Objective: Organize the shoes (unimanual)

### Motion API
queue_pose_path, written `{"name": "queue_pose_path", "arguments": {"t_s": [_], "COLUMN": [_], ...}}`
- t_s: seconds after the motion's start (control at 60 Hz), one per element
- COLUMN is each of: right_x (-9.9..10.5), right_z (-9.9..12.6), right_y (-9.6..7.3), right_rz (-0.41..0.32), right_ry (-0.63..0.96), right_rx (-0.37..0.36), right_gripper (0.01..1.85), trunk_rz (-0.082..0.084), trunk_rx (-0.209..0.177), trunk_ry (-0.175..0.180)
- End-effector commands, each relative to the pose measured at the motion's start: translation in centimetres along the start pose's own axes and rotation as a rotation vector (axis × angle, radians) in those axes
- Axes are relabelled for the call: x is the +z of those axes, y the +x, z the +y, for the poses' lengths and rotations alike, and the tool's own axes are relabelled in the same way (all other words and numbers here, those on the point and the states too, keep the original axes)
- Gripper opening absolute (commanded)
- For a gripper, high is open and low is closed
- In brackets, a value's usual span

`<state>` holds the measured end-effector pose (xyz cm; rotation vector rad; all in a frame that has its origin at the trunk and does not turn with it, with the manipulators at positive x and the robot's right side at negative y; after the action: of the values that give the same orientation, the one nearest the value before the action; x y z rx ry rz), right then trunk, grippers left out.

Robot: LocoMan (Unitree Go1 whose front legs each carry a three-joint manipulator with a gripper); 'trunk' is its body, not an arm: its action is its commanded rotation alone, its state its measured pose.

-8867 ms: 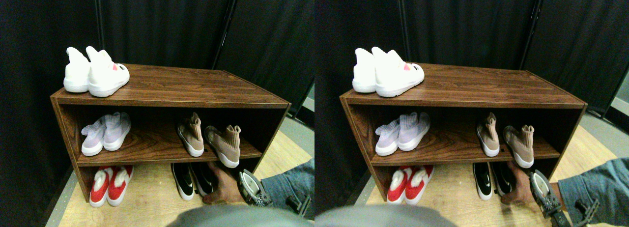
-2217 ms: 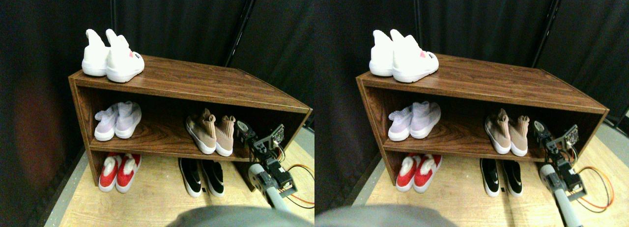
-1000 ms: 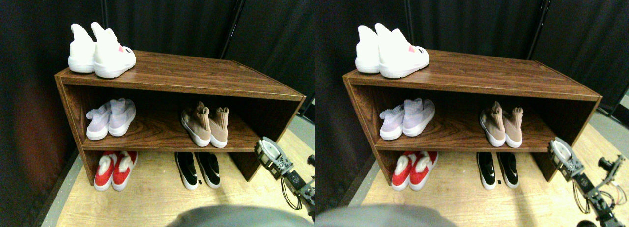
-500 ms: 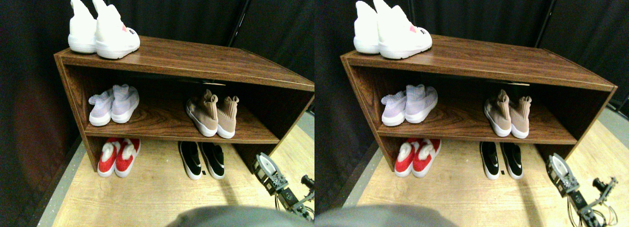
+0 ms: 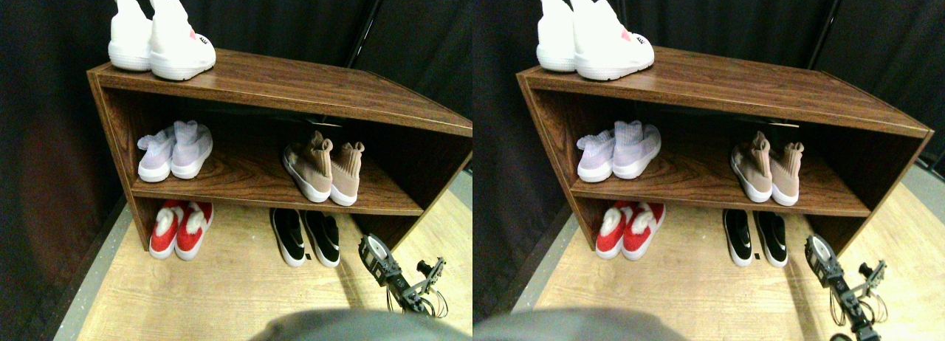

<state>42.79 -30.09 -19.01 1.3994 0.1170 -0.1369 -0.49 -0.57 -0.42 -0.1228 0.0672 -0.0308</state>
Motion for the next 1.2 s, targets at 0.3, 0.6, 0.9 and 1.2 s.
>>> {"name": "queue_pose_path", "arguments": {"t_s": [0.3, 0.6, 0.9, 1.2], "right_x": [1.6, 1.8, 0.2, -1.8], "right_z": [-2.1, -2.6, -2.6, -2.8], "right_y": [3.3, 5.2, 6.3, 6.7], "right_rz": [-0.081, -0.093, -0.062, -0.054], "right_ry": [0.036, 0.05, 0.06, 0.097], "right_rx": [-0.053, -0.083, -0.091, -0.122], "right_gripper": [0.06, 0.06, 0.06, 0.06], "trunk_rz": [0.023, 0.021, 0.019, 0.02], "trunk_rx": [0.027, 0.04, 0.053, 0.061], "trunk_ry": [-0.032, -0.037, -0.05, -0.056]}}
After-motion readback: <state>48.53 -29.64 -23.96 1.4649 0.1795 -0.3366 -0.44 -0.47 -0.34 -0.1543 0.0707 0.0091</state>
